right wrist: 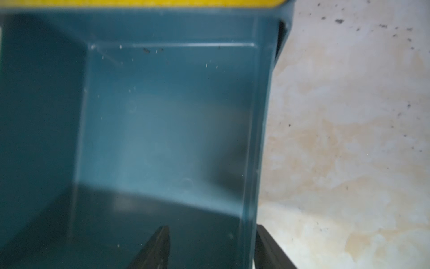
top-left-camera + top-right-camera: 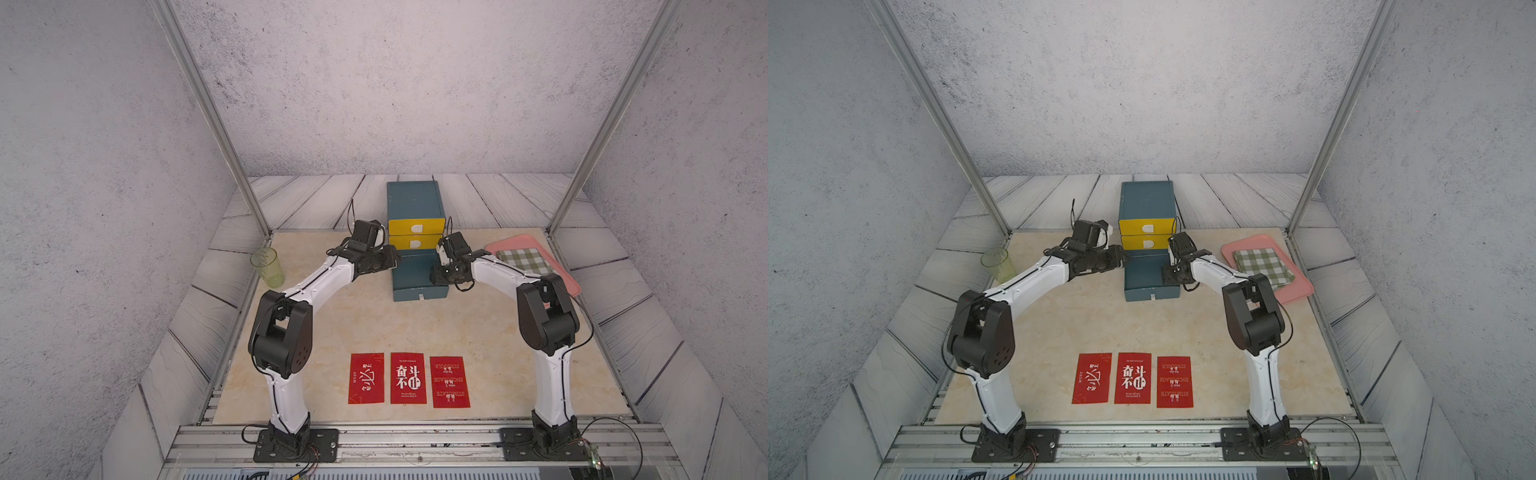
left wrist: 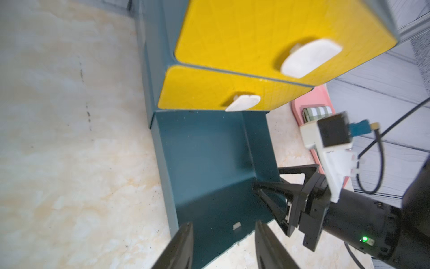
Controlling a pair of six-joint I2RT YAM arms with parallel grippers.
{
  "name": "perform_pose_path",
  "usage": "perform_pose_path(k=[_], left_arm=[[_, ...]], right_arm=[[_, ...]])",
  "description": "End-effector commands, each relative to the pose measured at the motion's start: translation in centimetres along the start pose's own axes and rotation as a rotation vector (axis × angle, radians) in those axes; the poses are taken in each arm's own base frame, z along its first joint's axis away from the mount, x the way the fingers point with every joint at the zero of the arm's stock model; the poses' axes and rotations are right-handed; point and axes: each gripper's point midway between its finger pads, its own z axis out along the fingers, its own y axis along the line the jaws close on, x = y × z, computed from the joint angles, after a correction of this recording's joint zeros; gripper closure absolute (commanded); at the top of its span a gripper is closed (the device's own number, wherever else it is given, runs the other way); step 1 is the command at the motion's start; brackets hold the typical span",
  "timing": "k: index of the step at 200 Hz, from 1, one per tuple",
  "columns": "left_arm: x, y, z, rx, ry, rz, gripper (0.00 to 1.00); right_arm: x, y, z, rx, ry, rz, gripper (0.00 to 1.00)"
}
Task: Take the postcards out of the drawer
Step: Close the drawer of the storage box.
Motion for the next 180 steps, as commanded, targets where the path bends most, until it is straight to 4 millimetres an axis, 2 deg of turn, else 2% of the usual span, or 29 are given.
perform_pose_path(k=[1, 21, 50, 71, 89, 108, 129, 180], left_arm=[[-3.2, -0.6, -2.4, -0.001, -0.083, 0.041, 0.52], [-6.6, -2.0, -3.9, 0.026, -0.141, 0.081, 0.52], [-10.8, -4.2, -4.1, 0.070, -0.189, 0.139, 0.52], [-13.2, -5.1, -3.1, 0.113, -0.214, 0.146, 0.52], [-14.7, -5.8, -1.6, 0.161, -0.219, 0.146, 0.52], [-15.2, -6.2, 0.4, 0.208, -0.199, 0.140, 0.52], [-15.1, -6.2, 2.5, 0.255, -0.178, 0.112, 0.52], [-14.1, -5.4, 4.7, 0.282, -0.143, 0.080, 0.52]], right_arm=[[-1.1, 1.0, -4.8, -0.025, -0.075, -0.003, 0.38], [0.0, 1.0, -6.7, -0.014, -0.092, 0.000, 0.38], [1.7, 1.6, -8.6, -0.019, -0.111, 0.004, 0.38], [4.0, 3.0, -8.0, -0.050, -0.076, 0.004, 0.40], [5.8, 4.0, -6.2, -0.069, -0.049, 0.008, 0.43], [7.0, 4.7, -4.1, -0.083, -0.015, 0.017, 0.46], [7.0, 5.1, -2.1, -0.094, -0.017, 0.037, 0.49], [4.3, 5.7, 0.7, -0.089, -0.056, 0.048, 0.50]])
